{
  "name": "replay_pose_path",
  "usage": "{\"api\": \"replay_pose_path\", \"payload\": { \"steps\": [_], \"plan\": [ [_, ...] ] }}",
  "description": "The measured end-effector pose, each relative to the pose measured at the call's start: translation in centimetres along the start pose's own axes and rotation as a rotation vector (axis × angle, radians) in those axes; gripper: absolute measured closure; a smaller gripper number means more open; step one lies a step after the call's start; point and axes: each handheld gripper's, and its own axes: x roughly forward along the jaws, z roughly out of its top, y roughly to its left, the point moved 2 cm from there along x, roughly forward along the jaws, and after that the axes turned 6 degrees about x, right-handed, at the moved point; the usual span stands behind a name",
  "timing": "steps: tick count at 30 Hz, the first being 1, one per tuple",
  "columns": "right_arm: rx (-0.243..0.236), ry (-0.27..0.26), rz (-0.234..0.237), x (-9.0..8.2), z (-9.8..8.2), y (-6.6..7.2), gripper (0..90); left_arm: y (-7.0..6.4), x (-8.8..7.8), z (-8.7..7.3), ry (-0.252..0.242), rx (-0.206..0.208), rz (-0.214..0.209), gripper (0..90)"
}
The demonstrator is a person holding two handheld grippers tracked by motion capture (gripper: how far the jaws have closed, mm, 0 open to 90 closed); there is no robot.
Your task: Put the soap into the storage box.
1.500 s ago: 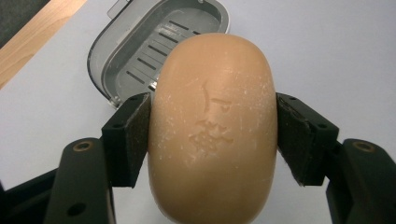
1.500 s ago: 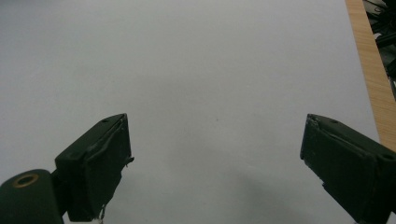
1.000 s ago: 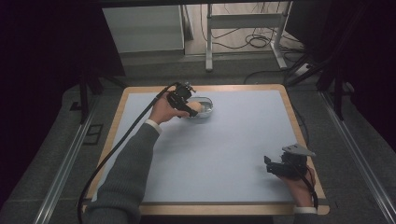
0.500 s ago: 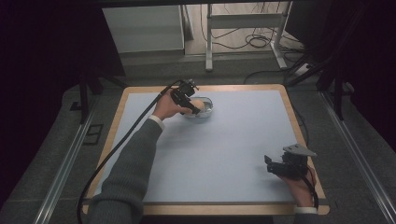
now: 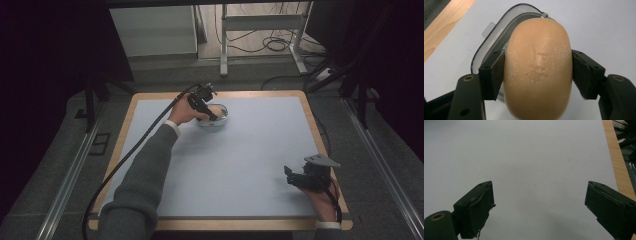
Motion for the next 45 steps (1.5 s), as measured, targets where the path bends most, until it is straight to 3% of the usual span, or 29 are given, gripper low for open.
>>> {"api": "replay_pose_path", "payload": {
  "steps": [10,23,25,28,40,45],
  "plan": [
    [0.003,-0.001,-0.003,0.0,0.0,-0.1,8.6,0.7,1.4,0.3,0.028,0.008,-0.019,32.4],
    [0.002,0.004,-0.004,0.1,0.0,-0.1,8.6,1.1,2.2,0.2,0.037,-0.016,-0.049,32.0],
    [-0.001,0.005,-0.005,0.2,-0.1,-0.1,8.6,1.1,2.0,0.3,0.022,-0.016,-0.044,32.3],
    [-0.001,0.01,-0.006,0.3,-0.1,0.0,8.6,1.0,1.4,0.5,-0.016,-0.027,-0.069,31.8],
    [-0.004,0.009,-0.004,0.2,-0.1,0.0,8.6,-0.3,0.2,0.4,0.001,0.01,-0.037,31.4],
    [-0.004,0.01,-0.004,0.3,-0.2,0.0,8.6,-1.2,-1.1,-0.3,-0.038,0.005,-0.03,32.2]
  ]
}}
